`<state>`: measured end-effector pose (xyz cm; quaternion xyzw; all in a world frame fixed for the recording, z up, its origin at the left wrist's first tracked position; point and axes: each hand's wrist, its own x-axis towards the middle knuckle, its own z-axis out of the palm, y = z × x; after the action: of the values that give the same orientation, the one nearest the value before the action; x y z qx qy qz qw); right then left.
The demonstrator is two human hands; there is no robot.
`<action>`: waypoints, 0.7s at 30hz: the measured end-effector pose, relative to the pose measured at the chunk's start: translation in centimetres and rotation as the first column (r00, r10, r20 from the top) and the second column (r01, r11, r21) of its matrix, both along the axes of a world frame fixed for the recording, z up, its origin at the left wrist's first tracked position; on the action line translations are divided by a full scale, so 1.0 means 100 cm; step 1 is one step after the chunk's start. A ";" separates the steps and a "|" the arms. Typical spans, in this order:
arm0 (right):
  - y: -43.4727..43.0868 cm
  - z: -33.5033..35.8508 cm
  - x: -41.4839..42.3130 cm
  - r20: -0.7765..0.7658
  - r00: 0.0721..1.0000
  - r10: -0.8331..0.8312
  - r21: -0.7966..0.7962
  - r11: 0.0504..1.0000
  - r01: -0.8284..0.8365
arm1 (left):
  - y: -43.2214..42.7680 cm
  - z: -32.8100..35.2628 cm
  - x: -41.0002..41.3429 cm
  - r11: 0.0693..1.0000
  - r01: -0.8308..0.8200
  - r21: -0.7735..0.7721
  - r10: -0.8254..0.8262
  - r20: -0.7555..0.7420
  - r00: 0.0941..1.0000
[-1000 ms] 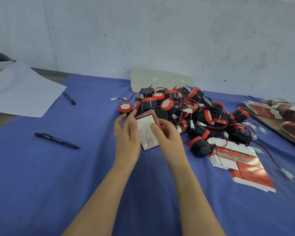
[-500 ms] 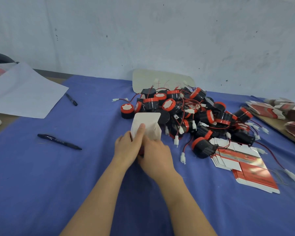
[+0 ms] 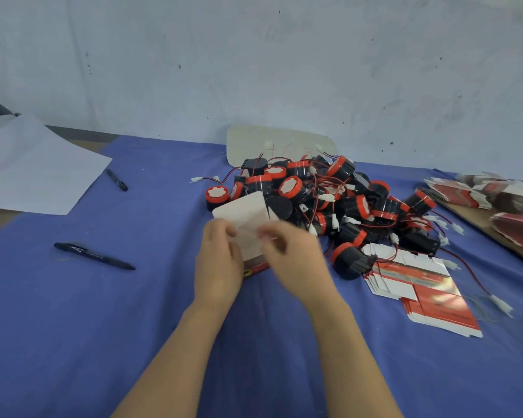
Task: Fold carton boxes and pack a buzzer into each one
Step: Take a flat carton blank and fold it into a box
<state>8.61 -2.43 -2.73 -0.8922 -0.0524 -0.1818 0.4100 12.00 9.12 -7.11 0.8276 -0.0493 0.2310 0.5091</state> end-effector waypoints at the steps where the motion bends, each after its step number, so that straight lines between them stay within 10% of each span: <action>1: -0.008 0.004 -0.001 0.099 0.988 -0.118 0.133 0.986 0.105 | -0.001 -0.001 0.000 0.998 0.010 0.059 -0.010 0.002 1.000; 5: -0.047 0.004 0.005 0.051 0.815 -0.577 0.008 0.816 0.578 | 0.003 0.003 -0.001 0.994 -0.031 0.109 0.033 -0.015 0.999; 8: -0.064 -0.010 0.000 -0.265 0.758 -0.596 -0.326 0.795 0.512 | 0.004 0.008 -0.002 0.992 -0.040 0.117 0.040 0.003 0.999; 14: -0.073 -0.005 -0.005 -0.403 0.768 -0.499 -0.366 0.856 0.364 | 0.004 0.016 -0.003 0.995 0.098 -0.022 -0.101 -0.169 0.981; 18: -0.067 0.007 -0.016 -0.051 0.831 -0.555 -0.075 0.831 0.550 | 0.000 0.019 -0.002 0.980 0.150 -0.134 -0.176 -0.206 0.963; 21: -0.042 0.022 -0.018 0.360 0.805 -0.471 0.308 0.875 0.374 | -0.002 0.017 -0.002 0.961 0.185 -0.205 -0.231 -0.229 0.946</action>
<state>6.84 -6.61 -0.57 -0.7684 0.0818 -0.4628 0.4343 11.79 8.88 -5.41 0.7905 -0.0509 0.0730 0.6059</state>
